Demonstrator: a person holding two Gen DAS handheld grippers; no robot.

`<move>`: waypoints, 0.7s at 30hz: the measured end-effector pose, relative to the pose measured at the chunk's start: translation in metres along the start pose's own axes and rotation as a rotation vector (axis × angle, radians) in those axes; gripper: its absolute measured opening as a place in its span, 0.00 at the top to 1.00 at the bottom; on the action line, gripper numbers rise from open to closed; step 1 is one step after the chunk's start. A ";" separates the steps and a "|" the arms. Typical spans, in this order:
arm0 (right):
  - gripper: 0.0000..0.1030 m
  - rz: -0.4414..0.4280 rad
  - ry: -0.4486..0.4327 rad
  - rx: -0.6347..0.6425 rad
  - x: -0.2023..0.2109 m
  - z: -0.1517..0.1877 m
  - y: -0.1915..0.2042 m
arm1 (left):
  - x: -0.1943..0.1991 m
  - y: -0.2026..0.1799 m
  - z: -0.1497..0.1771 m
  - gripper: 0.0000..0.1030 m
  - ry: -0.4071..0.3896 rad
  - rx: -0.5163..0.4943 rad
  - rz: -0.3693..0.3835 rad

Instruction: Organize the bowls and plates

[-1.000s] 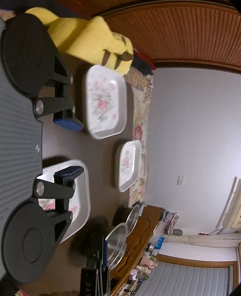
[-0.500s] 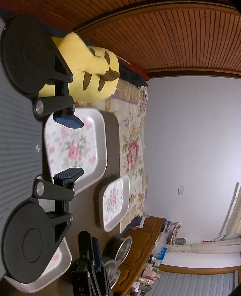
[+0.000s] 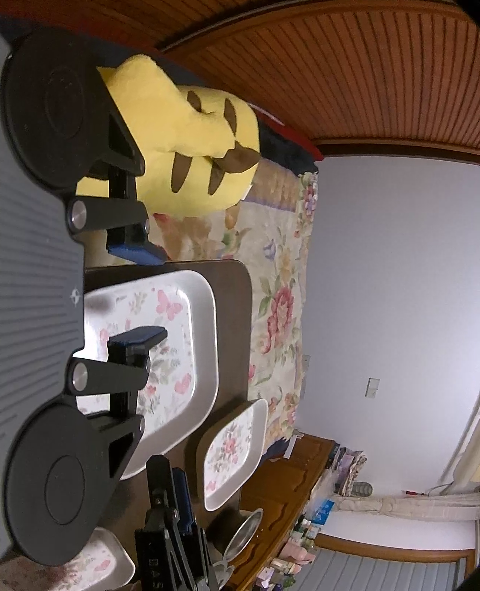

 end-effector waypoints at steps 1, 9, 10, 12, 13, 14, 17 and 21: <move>0.64 0.003 0.005 -0.002 -0.003 0.001 -0.001 | -0.002 0.001 0.001 0.68 0.005 0.003 0.004; 0.70 0.005 0.034 -0.010 -0.014 0.005 -0.002 | -0.009 0.000 0.010 0.76 0.022 0.013 0.033; 0.72 0.004 0.035 -0.009 -0.014 0.005 -0.001 | -0.009 0.000 0.010 0.76 0.022 0.013 0.032; 0.72 0.006 0.036 -0.005 -0.015 0.005 -0.001 | -0.009 0.000 0.010 0.76 0.021 0.013 0.034; 0.72 0.005 0.036 -0.004 -0.015 0.004 0.000 | -0.009 0.000 0.010 0.76 0.022 0.013 0.034; 0.73 0.004 0.037 -0.004 -0.016 0.004 0.001 | -0.009 0.000 0.010 0.76 0.021 0.013 0.033; 0.74 0.002 0.038 0.001 -0.018 0.004 0.001 | -0.009 0.000 0.011 0.76 0.023 0.012 0.032; 0.79 -0.004 0.047 -0.004 -0.021 0.004 0.002 | -0.011 0.000 0.016 0.78 0.032 0.013 0.031</move>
Point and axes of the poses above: each gripper's, at about its wrist camera, not at the fingertips, and x roughly against the way its jaws point, y to its left, z to its underside, the point moved 9 cm from there along -x, roughly the way its jaws point, and after that the axes turned 10 degrees about -z, right-handed, at the moved point
